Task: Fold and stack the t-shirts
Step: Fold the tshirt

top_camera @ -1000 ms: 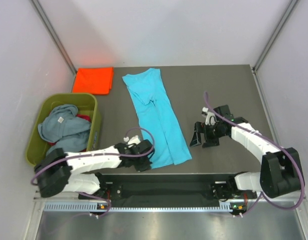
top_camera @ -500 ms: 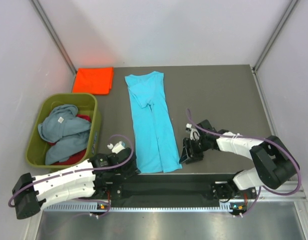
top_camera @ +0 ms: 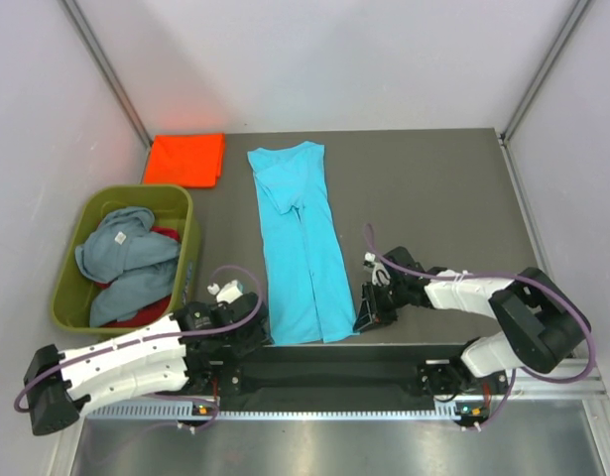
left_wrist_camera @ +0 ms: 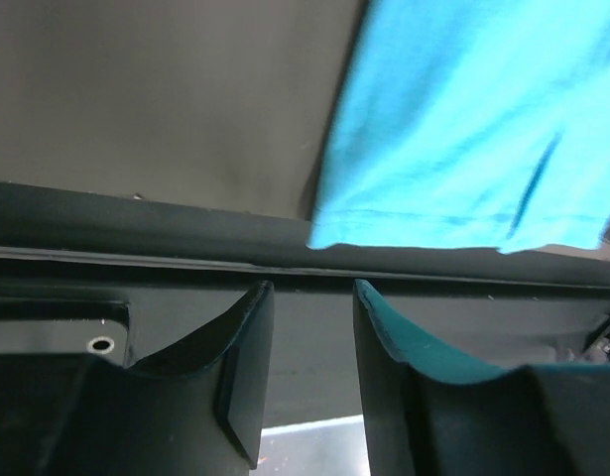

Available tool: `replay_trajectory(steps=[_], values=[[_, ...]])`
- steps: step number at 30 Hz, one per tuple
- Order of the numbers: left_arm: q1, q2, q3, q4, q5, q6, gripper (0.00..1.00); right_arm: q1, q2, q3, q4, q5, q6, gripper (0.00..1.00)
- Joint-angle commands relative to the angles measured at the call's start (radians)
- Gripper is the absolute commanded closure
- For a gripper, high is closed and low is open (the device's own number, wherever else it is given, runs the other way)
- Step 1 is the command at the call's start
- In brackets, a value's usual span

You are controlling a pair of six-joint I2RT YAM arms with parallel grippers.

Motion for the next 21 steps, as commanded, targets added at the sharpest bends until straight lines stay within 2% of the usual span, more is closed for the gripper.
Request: replay_trajectory(steps=[1,2,3,6,10,12,14,15,16,17,18,21], values=[[-0.003,-0.026,0.079,-0.091,-0.034,0.031,0.58,0.028,0.003,-0.018,0.057,0.038,0.030,0.80],[-0.005,-0.031,0.091,-0.102,-0.048,0.041,0.58,0.035,0.003,-0.031,0.064,0.044,0.047,0.84],[-0.005,-0.037,0.122,-0.118,-0.056,0.051,0.61,0.036,-0.005,-0.040,0.081,0.047,0.058,0.92],[-0.005,-0.022,0.210,-0.135,-0.108,0.100,0.63,0.053,-0.048,-0.094,0.118,0.058,0.111,1.00],[-0.003,0.063,0.327,-0.097,-0.209,0.222,0.63,0.081,-0.128,-0.163,0.158,0.064,0.177,1.00],[0.005,0.132,0.397,-0.076,-0.255,0.293,0.59,0.081,-0.180,-0.122,0.108,0.085,0.175,0.99],[0.026,0.182,0.444,-0.057,-0.275,0.351,0.57,0.081,-0.207,-0.058,0.030,0.138,0.118,0.83],[0.067,0.230,0.485,-0.045,-0.269,0.380,0.57,0.079,-0.209,-0.019,-0.057,0.163,0.093,0.67],[0.096,0.253,0.504,-0.028,-0.252,0.447,0.56,0.070,-0.207,0.066,-0.096,0.186,0.064,0.61],[0.133,0.273,0.517,0.022,-0.229,0.481,0.56,0.058,-0.189,0.109,-0.133,0.230,0.005,0.55],[0.220,0.307,0.534,0.050,-0.158,0.514,0.56,0.044,-0.177,0.151,-0.185,0.249,-0.025,0.43],[0.387,0.362,0.560,0.185,-0.061,0.617,0.55,-0.045,-0.087,0.293,-0.198,0.271,-0.115,0.29]])
